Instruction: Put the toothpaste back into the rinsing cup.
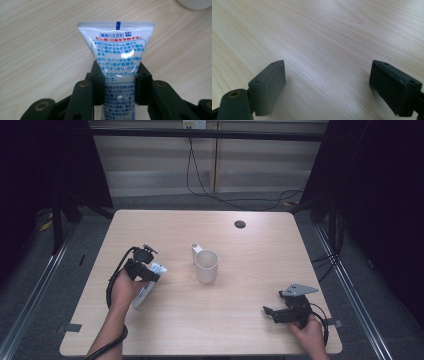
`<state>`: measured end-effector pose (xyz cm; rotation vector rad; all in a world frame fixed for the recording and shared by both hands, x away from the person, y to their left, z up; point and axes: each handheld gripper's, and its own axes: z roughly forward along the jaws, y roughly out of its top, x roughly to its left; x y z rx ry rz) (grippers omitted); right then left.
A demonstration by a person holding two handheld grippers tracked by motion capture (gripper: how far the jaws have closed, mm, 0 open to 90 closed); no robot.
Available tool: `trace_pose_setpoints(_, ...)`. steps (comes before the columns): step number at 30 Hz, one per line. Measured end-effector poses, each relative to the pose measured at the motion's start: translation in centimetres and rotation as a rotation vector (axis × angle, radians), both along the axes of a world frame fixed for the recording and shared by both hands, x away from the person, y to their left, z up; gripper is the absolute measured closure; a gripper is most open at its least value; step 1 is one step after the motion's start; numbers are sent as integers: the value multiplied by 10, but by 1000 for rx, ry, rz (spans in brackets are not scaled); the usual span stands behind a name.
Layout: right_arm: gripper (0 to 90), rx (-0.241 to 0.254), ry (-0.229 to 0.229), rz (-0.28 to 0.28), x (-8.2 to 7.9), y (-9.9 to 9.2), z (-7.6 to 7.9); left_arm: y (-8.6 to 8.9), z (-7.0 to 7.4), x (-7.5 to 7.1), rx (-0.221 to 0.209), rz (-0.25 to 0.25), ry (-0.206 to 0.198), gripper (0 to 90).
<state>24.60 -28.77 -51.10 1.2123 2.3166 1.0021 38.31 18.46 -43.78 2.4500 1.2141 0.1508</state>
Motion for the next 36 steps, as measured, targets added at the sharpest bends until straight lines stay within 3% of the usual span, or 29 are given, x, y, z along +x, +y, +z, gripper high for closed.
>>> trace_pose_setpoints(6, 131, 0, 1, -1, 0, 0, 0, 4, 13, -6, -68, 0, -69, 677)
trace_pose_setpoints(9, 132, 0, 0, 0, 0, 0, 0, 7, 21, -10, -124, 8, -105, 676)
trace_pose_setpoints(17, 131, 0, 0, 0, 0, 0, 0, 12, 37, -17, -196, 20, -176, 675)
trace_pose_setpoints(23, 131, 1, 1, 0, 0, 0, 0, 12, 46, -21, -234, 16, -214, 674)
trace_pose_setpoints(36, 131, 0, 0, 1, 0, 0, 0, 4, 54, -25, -313, 9, -242, 673)
